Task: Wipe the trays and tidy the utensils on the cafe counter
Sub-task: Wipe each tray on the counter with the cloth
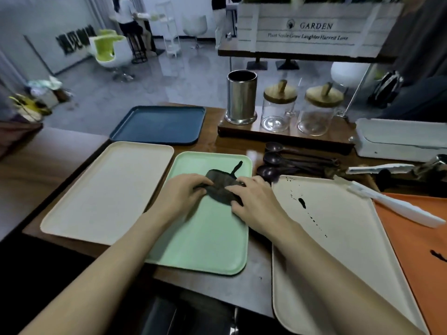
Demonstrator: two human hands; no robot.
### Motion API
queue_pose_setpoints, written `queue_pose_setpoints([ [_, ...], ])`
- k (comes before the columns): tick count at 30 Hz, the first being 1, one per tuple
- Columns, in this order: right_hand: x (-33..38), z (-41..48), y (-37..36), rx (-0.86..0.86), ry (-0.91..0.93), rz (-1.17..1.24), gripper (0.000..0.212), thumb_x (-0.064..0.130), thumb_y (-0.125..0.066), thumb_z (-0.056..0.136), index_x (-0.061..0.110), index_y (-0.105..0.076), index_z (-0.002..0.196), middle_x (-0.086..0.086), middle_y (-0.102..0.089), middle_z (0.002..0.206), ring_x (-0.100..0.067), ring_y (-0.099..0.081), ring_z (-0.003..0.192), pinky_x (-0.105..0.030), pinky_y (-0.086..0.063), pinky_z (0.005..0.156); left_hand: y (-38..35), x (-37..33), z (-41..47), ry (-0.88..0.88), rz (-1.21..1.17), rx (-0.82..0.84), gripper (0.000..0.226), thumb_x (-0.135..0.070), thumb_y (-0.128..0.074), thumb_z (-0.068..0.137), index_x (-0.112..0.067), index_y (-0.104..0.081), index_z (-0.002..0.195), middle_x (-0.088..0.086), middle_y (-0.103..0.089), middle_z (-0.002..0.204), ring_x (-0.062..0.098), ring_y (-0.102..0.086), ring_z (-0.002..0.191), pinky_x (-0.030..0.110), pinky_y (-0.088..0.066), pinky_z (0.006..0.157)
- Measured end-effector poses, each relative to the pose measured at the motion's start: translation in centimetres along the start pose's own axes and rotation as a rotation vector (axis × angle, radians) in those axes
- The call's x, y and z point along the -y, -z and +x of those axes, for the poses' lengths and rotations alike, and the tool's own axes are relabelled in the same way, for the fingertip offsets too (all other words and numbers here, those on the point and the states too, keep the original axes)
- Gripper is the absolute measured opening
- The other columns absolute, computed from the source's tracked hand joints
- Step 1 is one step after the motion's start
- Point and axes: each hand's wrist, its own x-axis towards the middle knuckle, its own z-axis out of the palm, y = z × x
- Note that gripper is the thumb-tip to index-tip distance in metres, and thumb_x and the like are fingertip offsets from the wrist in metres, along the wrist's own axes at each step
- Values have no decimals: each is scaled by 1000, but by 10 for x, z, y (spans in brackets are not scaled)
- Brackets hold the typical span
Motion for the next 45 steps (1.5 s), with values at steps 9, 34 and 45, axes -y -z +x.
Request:
queue_pose_setpoints([
  [9, -27, -74, 45, -303, -61, 67, 34, 17, -63, 89, 24, -70, 121, 0, -61, 120, -23, -50, 111, -27, -36, 94, -10, -73, -6, -260, -134, -188, 22, -15, -65, 95, -23, -71, 114, -8, -68, 108, 12, -63, 95, 28, -51, 79],
  [34, -131, -136, 44, 185, 71, -199, 56, 35, -21, 103, 28, -23, 159, 4, -21, 166, -25, -16, 153, -38, -15, 122, -89, -192, -76, 88, 99, 2, 66, -27, -20, 85, -14, -45, 145, 3, -60, 128, 28, -53, 117, 36, -37, 108],
  [45, -112, -61, 30, 147, -20, -177, 52, 36, -26, 107, 26, -25, 157, 1, -21, 166, -29, -16, 152, -42, -14, 123, -94, -189, -78, 79, 145, 20, 69, -24, -24, 88, -7, -45, 151, 13, -57, 144, 32, -57, 130, 39, -46, 107],
])
